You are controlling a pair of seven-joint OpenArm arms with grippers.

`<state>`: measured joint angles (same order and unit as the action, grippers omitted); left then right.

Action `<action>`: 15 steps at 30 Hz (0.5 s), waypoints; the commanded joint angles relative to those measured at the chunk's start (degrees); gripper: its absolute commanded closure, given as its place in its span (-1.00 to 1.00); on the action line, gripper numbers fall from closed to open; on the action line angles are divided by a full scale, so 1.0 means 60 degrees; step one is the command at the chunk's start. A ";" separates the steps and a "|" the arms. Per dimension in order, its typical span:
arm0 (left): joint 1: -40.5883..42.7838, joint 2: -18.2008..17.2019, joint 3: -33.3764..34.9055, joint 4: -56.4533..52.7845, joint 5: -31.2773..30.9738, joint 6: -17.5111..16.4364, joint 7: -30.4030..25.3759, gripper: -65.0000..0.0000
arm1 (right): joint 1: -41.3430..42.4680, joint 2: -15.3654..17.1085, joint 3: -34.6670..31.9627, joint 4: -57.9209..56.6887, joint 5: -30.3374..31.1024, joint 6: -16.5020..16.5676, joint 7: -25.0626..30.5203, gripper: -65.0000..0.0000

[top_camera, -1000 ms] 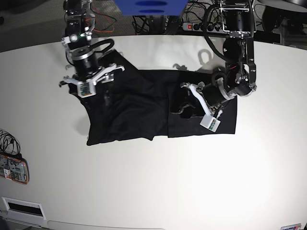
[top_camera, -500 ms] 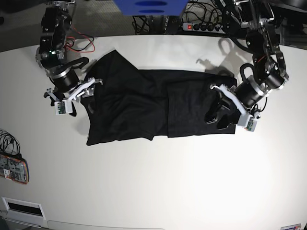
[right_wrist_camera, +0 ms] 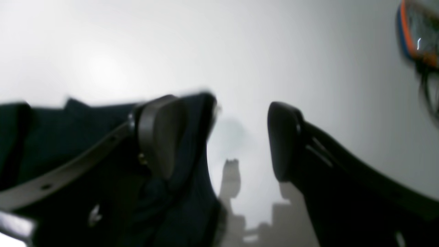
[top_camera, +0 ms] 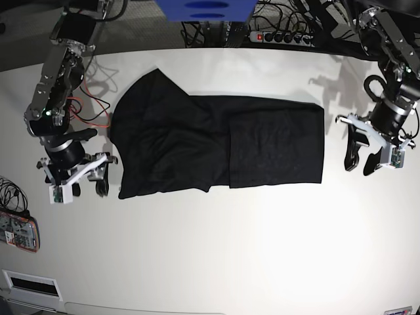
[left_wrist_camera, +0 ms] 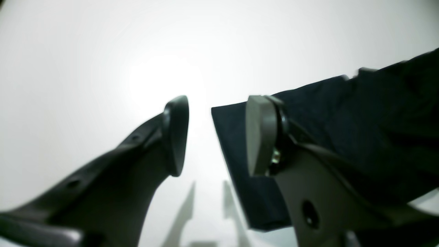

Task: Fold the T-shirt properly
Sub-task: 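Lay the folded end down and open both grippers, moving them apart, then push the loose shirt end inward with the right gripper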

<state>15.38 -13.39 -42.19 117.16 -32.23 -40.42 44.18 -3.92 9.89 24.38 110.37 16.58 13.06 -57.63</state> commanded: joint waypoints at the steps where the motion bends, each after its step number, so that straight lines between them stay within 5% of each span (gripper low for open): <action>1: 0.0097 -0.0120 -0.0257 0.0275 -0.0028 0.0071 -0.0221 0.18 | 0.0002 0.0073 0.0032 -0.0013 0.0087 0.0029 0.0000 -0.20; 9: 0.0463 -0.0120 -0.1165 0.0289 0.0016 0.0071 -0.0529 0.18 | 0.0060 0.0088 -0.0012 -0.0526 0.0087 0.0058 0.0015 -0.23; 15: 0.0873 -0.0120 -0.1151 0.0260 0.0045 0.0071 -0.1364 0.18 | 0.0031 0.0088 -0.0042 -0.0526 0.0072 0.0058 0.0234 -0.53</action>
<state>20.78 -13.28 -48.82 118.02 -31.22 -40.29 37.71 -4.75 9.72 23.99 106.13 16.43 13.10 -58.04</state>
